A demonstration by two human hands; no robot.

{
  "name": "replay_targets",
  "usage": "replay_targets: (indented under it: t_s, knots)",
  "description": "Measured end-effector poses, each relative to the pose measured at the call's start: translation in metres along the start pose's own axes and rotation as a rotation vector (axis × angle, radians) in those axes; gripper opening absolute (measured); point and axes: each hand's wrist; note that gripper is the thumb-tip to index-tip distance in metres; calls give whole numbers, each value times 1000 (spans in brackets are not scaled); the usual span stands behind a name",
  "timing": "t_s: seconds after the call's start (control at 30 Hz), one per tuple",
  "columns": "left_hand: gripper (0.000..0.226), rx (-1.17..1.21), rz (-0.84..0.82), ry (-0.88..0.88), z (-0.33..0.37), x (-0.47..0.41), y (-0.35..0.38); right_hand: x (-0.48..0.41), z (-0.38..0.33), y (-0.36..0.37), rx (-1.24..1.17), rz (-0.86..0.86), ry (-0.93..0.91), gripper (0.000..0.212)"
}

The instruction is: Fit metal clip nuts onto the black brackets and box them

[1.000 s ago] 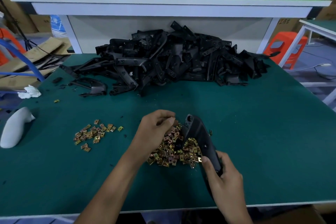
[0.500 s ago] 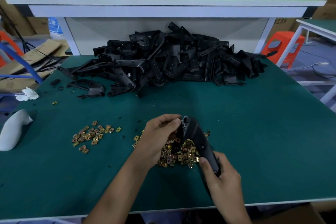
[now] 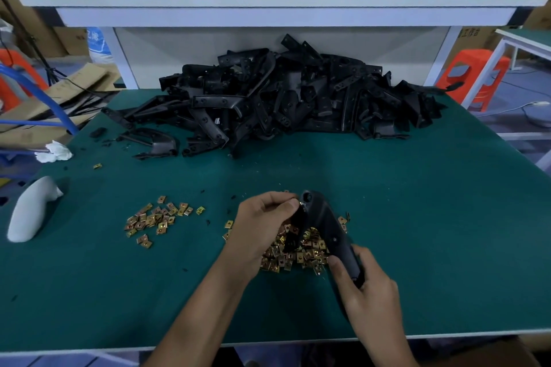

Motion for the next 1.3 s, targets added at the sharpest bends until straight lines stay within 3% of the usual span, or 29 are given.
replay_targets:
  t_s: [0.13,0.27,0.4,0.5,0.67,0.73,0.83,0.9,0.97,1.07,1.17,1.23,1.3]
  knots:
    - [8,-16,-53,-27,-1,4,-1,-2,1,1,42,11,16,14]
    - [20,-100,-46,35,-8,10,5,1,-5,5,63,36,0,22]
    - [26,-368,180,128,-16,13,19,6,-9,7,47,53,-11,44]
    - [23,-399,250,184,-16,12,27,8,-8,5,13,45,13,49]
    - [22,-433,290,256,-2,7,18,9,-12,2,-88,-77,96,30]
    - [21,-470,264,300,4,6,13,14,-16,-4,-169,-146,124,31]
    - [24,-560,83,372,10,10,22,26,-15,-17,-309,-140,181,21]
    - [42,-588,-31,426,11,14,34,35,-6,-33,-488,-65,258,18]
    - [46,-532,-72,439,7,16,41,43,1,-55,-663,109,301,15]
    - [37,-506,-74,428,-6,11,36,51,10,-100,-971,597,304,13]
    - [34,-501,-78,351,-23,5,27,50,21,-148,-953,1008,276,27]
    - [20,-513,-80,326,-29,2,26,48,26,-164,-921,1055,316,43]
    - [15,-516,-101,296,-25,5,31,46,30,-159,-864,986,364,41]
Point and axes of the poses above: each hand's wrist, its own x-axis away from the middle knuckle, its own y-axis out of the palm, z = x × y, and after that the axes turned 8 degrees about -x, right-handed
